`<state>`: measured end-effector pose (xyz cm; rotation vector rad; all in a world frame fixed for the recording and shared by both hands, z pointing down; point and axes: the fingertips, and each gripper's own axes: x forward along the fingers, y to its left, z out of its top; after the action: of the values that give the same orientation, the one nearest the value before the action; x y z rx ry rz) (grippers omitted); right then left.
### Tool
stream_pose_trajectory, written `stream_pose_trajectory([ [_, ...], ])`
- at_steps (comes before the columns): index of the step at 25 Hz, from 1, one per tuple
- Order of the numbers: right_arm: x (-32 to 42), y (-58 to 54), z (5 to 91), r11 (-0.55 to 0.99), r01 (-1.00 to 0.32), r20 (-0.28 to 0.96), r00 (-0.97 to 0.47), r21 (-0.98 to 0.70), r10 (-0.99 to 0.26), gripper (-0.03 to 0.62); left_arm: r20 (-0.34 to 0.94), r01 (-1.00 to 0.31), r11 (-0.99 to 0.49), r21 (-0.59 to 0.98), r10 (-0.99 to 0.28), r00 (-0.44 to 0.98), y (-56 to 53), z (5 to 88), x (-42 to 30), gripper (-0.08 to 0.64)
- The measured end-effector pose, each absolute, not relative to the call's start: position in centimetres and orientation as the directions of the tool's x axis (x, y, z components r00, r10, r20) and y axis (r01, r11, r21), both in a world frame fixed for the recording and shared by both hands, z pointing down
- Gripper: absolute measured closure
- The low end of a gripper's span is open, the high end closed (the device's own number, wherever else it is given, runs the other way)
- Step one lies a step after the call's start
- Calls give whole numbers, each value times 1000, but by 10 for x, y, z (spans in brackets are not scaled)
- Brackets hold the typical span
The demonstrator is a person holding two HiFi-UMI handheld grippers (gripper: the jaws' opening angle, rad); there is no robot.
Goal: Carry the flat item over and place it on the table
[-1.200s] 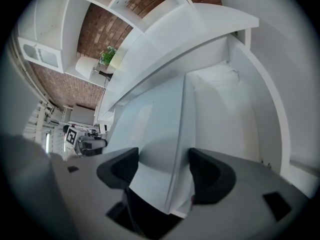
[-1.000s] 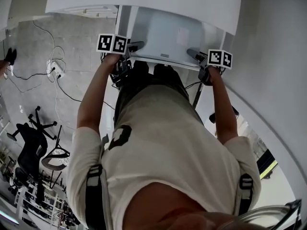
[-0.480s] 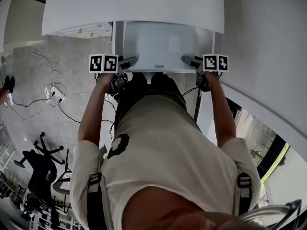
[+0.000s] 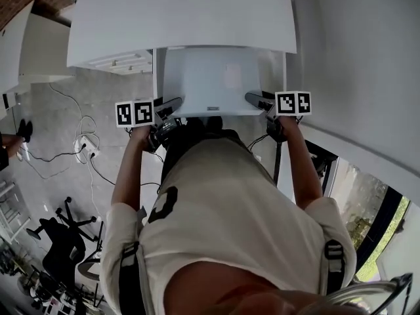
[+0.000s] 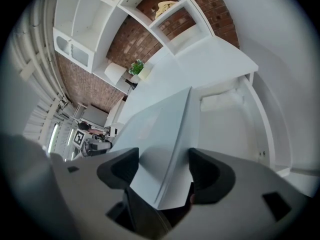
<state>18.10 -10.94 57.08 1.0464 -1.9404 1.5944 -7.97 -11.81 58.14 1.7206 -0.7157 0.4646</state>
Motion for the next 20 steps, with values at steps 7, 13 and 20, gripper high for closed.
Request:
stream_pose_trajectory([
  [7, 200, -100, 549, 122, -718, 644, -676, -685, -359, 279, 656, -718, -179, 673, -304, 691, -96, 549, -63, 258],
  [13, 188, -107, 537, 175, -659, 575, -734, -732, -361, 287, 604, -735, -119, 668, -491, 628, -99, 527, -81, 259],
  [20, 180, -113, 523, 265, -612, 519, -781, -745, -347, 287, 588, -769, -118, 628, -575, 569, -91, 506, -86, 259],
])
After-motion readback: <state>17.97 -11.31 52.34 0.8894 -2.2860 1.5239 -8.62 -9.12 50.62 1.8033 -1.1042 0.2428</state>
